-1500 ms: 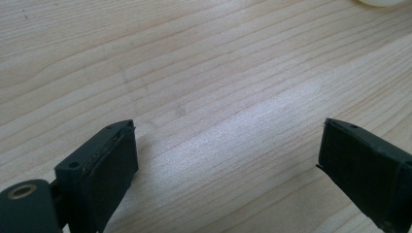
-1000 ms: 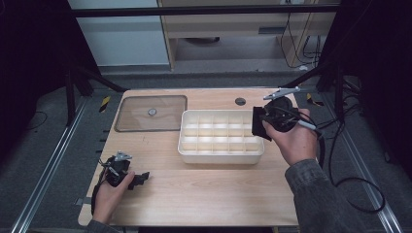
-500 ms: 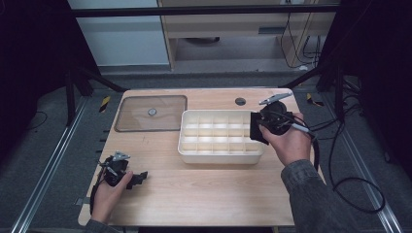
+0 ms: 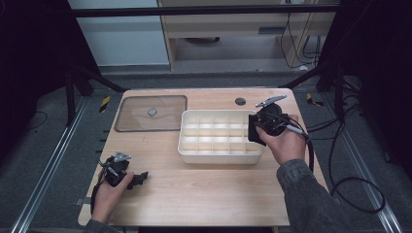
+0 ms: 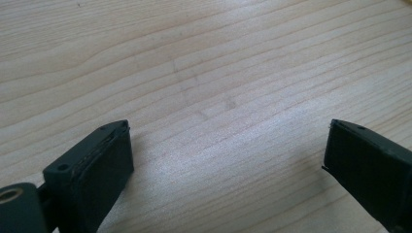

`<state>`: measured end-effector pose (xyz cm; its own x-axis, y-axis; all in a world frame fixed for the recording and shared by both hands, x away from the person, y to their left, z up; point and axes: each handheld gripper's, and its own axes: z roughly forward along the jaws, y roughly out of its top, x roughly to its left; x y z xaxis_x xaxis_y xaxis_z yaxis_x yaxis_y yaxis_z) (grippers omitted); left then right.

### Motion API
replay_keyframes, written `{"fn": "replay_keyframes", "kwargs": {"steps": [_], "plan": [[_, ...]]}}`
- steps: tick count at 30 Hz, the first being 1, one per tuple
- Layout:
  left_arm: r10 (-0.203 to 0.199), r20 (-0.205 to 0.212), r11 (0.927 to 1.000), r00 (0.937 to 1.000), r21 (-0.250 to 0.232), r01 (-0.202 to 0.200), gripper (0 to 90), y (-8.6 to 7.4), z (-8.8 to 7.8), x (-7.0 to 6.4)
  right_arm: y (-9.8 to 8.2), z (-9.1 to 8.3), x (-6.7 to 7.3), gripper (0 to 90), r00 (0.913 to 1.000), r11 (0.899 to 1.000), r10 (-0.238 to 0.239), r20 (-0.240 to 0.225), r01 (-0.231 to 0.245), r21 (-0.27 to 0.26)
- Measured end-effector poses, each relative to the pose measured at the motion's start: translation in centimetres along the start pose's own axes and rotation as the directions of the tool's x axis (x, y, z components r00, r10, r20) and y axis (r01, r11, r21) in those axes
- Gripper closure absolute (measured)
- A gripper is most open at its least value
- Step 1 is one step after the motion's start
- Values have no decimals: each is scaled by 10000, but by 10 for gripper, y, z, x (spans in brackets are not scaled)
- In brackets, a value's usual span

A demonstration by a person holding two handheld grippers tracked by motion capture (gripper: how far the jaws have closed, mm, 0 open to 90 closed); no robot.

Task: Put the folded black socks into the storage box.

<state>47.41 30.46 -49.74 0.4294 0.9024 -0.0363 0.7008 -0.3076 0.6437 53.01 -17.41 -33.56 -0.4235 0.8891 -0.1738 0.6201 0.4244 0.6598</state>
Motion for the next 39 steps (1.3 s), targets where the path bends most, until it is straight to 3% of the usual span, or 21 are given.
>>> {"fn": "replay_keyframes", "kwargs": {"steps": [26,39], "plan": [[13,-27,10000,10000,-51,-13,28,-1,1,-1,-15,19,4,698,10000,9995,-38,-32,39,306],[242,-150,9997,9996,-35,-243,18,-1,2,-3,-19,25,7,696,9999,9989,-104,-43,105,450]]}}
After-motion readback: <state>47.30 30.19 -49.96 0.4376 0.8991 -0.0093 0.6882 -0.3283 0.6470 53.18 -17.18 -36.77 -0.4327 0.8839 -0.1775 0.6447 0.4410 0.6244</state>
